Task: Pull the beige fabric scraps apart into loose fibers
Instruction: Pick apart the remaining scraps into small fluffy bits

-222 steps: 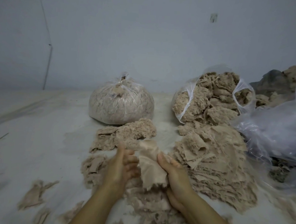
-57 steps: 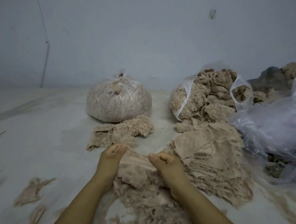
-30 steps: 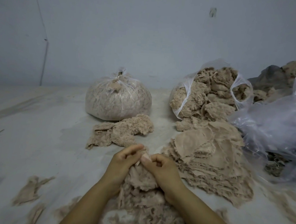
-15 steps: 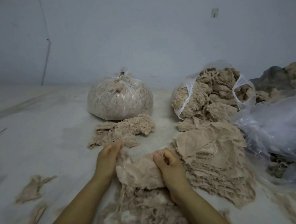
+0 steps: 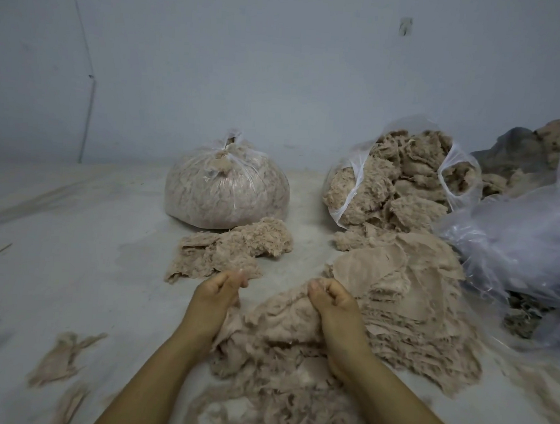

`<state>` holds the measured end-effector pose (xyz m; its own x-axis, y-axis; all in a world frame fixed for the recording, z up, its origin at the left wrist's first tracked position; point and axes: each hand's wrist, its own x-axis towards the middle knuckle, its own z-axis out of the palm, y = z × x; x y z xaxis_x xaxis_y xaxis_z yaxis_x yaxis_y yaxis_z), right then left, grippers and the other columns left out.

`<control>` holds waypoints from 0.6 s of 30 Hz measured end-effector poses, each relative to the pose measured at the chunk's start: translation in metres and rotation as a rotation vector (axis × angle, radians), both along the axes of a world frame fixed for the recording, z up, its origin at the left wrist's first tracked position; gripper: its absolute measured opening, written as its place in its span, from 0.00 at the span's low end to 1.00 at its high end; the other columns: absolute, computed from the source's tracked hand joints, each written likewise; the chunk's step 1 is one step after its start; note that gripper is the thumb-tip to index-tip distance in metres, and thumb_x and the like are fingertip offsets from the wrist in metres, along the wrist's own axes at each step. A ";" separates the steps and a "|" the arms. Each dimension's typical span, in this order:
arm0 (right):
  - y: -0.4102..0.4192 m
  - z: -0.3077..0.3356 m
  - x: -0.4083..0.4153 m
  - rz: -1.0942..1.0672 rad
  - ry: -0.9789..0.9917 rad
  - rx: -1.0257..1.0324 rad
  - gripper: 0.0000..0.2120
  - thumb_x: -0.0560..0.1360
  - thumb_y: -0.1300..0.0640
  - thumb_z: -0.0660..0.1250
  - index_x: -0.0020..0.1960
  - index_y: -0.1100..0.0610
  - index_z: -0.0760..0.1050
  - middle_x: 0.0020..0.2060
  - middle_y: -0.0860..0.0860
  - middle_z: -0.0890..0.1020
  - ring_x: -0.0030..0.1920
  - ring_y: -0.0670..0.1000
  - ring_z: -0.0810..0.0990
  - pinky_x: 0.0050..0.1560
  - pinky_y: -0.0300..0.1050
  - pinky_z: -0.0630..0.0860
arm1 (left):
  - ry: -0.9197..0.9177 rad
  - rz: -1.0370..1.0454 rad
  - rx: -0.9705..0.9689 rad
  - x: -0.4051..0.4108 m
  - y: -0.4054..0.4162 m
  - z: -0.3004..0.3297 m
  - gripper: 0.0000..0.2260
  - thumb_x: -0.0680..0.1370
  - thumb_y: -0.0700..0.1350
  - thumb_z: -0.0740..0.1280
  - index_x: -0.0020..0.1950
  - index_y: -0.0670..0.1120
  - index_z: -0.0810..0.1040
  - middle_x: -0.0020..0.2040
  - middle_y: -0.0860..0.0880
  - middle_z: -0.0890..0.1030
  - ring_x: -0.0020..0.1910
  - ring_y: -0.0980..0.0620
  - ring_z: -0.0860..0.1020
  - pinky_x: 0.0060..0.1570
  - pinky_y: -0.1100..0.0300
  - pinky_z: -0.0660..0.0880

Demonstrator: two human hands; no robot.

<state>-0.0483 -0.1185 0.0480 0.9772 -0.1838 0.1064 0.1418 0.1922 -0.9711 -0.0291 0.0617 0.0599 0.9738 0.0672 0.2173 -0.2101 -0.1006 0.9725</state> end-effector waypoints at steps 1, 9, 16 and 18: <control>0.001 0.000 -0.001 0.028 0.007 0.000 0.10 0.79 0.56 0.64 0.40 0.57 0.75 0.31 0.54 0.76 0.34 0.53 0.74 0.37 0.46 0.73 | 0.019 -0.114 0.010 -0.003 0.000 0.003 0.15 0.77 0.57 0.62 0.44 0.46 0.79 0.29 0.52 0.71 0.31 0.55 0.72 0.33 0.71 0.68; -0.004 0.002 -0.001 0.022 0.044 0.025 0.04 0.76 0.59 0.69 0.43 0.54 0.75 0.36 0.57 0.75 0.35 0.52 0.75 0.38 0.46 0.74 | 0.108 -0.302 0.008 -0.017 -0.010 0.002 0.04 0.79 0.40 0.64 0.46 0.41 0.77 0.32 0.52 0.82 0.30 0.55 0.80 0.30 0.62 0.74; 0.006 0.004 -0.010 0.109 -0.233 -0.611 0.13 0.72 0.58 0.71 0.51 0.43 0.74 0.40 0.36 0.77 0.41 0.37 0.75 0.42 0.29 0.70 | 0.084 -0.355 0.094 -0.019 -0.016 0.002 0.15 0.78 0.42 0.65 0.30 0.50 0.78 0.30 0.52 0.79 0.31 0.56 0.77 0.32 0.67 0.73; 0.009 0.004 -0.009 0.059 -0.239 -0.585 0.10 0.76 0.60 0.67 0.40 0.47 0.74 0.32 0.38 0.77 0.34 0.39 0.73 0.37 0.31 0.68 | 0.063 -0.366 0.082 -0.020 -0.014 0.005 0.12 0.72 0.48 0.69 0.29 0.49 0.78 0.28 0.52 0.77 0.29 0.57 0.76 0.31 0.66 0.72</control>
<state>-0.0573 -0.1100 0.0519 0.9207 0.0242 0.3896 0.3732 -0.3471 -0.8604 -0.0486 0.0474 0.0647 0.9417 -0.3031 0.1459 -0.1862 -0.1084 0.9765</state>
